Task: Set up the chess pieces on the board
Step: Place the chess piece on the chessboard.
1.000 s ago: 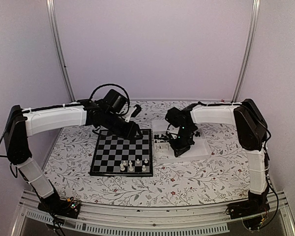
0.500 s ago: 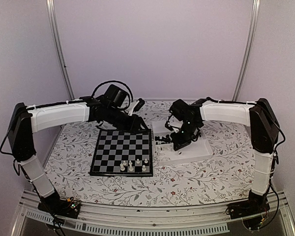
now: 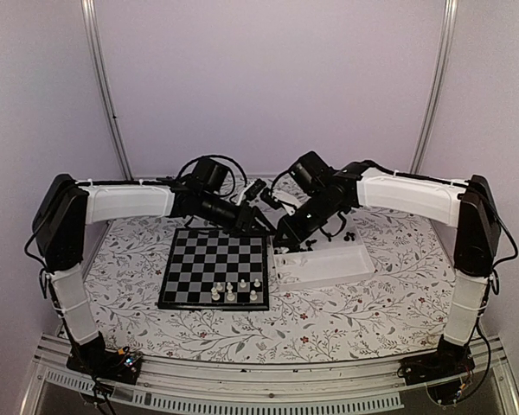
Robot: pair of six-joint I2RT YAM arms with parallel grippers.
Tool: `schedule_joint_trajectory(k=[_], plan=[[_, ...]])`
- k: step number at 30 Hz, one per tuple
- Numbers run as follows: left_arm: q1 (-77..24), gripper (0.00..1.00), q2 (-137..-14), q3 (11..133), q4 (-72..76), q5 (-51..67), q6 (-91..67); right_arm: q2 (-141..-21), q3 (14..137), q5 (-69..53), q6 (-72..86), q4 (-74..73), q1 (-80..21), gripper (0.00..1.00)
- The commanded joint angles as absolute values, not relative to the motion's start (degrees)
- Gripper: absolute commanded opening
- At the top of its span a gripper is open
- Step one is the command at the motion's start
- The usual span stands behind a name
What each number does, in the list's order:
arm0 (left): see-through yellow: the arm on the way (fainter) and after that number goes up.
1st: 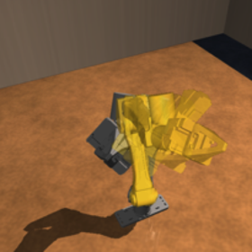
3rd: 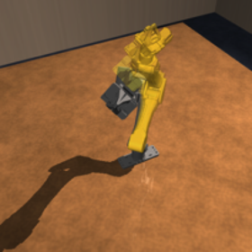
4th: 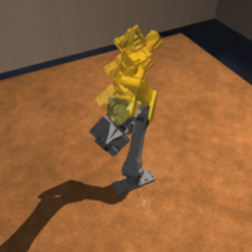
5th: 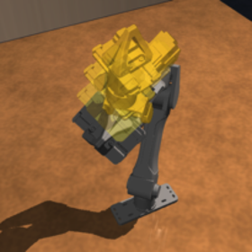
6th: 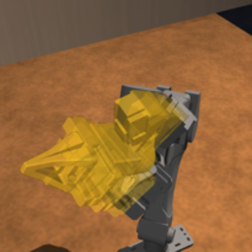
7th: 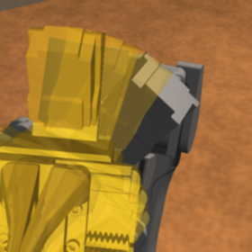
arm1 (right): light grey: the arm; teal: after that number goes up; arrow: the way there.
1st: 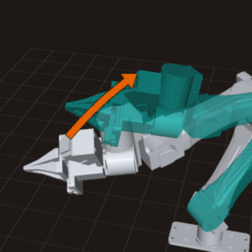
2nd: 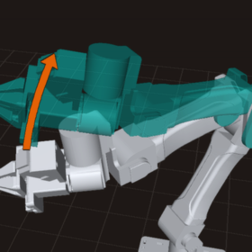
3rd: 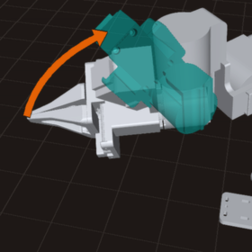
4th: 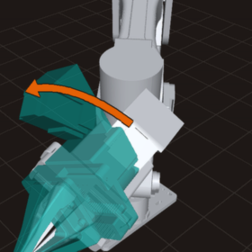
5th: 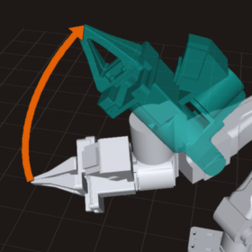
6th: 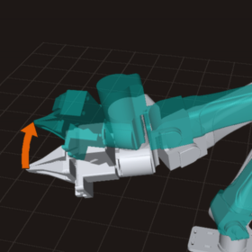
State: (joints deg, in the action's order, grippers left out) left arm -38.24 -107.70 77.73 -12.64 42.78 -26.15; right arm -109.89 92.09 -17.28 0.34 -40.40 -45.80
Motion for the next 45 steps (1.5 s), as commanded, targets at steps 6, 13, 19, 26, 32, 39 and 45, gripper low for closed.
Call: schedule_joint_trajectory(k=[6, 13, 19, 26, 32, 39, 45], plan=[[-36.25, 0.46, -105.85, 72.93, -1.72, 49.67, -30.16, -104.52, 90.09, -24.03, -0.26, -31.01, -45.88, 0.00], [-32.98, 0.46, -98.25, 66.11, 4.33, 46.46, -31.55, -99.78, 84.22, -27.32, 1.22, -20.35, -45.88, 0.00], [-31.90, 0.49, -89.85, 59.96, 8.36, 47.47, -27.99, -100.84, 86.69, -29.44, 4.22, -15.18, -46.23, 0.00], [-32.76, 0.51, -82.37, 50.57, 22.35, 44.48, -30.15, -101.50, 90.87, -30.34, 9.19, -9.90, -46.14, 0.00], [-34.39, 0.52, -84.78, 54.07, 24.42, 44.18, -28.96, -101.48, 92.54, -33.52, 10.40, -7.56, -46.17, 0.00], [-36.21, 0.51, -87.62, 57.08, 26.84, 46.05, -28.92, -101.09, 91.92, -34.67, 11.53, -6.81, -46.15, 0.00], [-36.91, 0.40, -89.00, 57.70, 29.90, 47.31, -30.36, -100.16, 90.30, -34.85, 12.50, -5.86, -46.18, 0.00]])
